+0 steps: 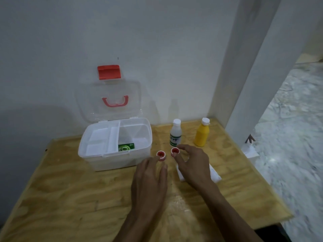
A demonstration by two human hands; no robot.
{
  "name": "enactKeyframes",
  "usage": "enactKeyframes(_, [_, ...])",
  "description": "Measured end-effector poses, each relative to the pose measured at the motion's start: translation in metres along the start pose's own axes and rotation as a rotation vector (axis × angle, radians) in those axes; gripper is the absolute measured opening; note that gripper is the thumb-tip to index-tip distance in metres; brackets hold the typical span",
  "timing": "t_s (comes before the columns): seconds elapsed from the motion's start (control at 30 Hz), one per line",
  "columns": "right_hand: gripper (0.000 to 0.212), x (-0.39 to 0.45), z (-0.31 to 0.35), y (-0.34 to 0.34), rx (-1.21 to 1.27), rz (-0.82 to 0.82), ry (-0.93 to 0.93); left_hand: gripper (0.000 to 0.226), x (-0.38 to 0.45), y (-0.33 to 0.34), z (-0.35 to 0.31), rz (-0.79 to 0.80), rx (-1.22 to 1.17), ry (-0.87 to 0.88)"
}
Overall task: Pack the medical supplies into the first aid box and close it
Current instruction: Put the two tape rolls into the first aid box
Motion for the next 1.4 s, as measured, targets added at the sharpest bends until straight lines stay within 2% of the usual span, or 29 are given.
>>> enactKeyframes(0.1, [0.022,0.002,-0.003,0.004,-0.061,-0.005,-0.009,0.033,0.007,0.022,0.003,0.033,-0.001,-0.026])
enactKeyframes(0.3, [0.028,0.002,-0.01,0.013,-0.198,0.052,-0.037,0.032,0.012,0.037,0.004,0.015,0.212,-0.019])
enactKeyframes(0.53, [0.029,-0.001,-0.012,0.015,-0.218,0.073,-0.054,0.016,0.007,0.026,0.015,0.001,0.105,-0.005])
enactKeyframes(0.97, [0.021,0.002,-0.004,0.016,-0.265,0.148,-0.091,0.013,0.004,0.012,0.016,0.018,0.154,0.022])
enactKeyframes(1.17, [0.019,-0.001,0.001,0.013,-0.23,0.18,-0.118,0.017,-0.006,-0.001,0.019,0.047,0.058,-0.016])
enactKeyframes(1.4, [0.007,-0.019,0.036,-0.005,-0.049,0.061,-0.284,0.009,-0.015,-0.05,0.019,-0.085,-0.02,0.05])
Point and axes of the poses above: each hand's wrist, its own x-axis towards the middle knuckle, its own y-axis out of the palm, z = x × y, the point moved 4 cm from there along x, towards the middle knuckle, and after that the axes turned 5 degrees about -y, right-handed, at the moved point
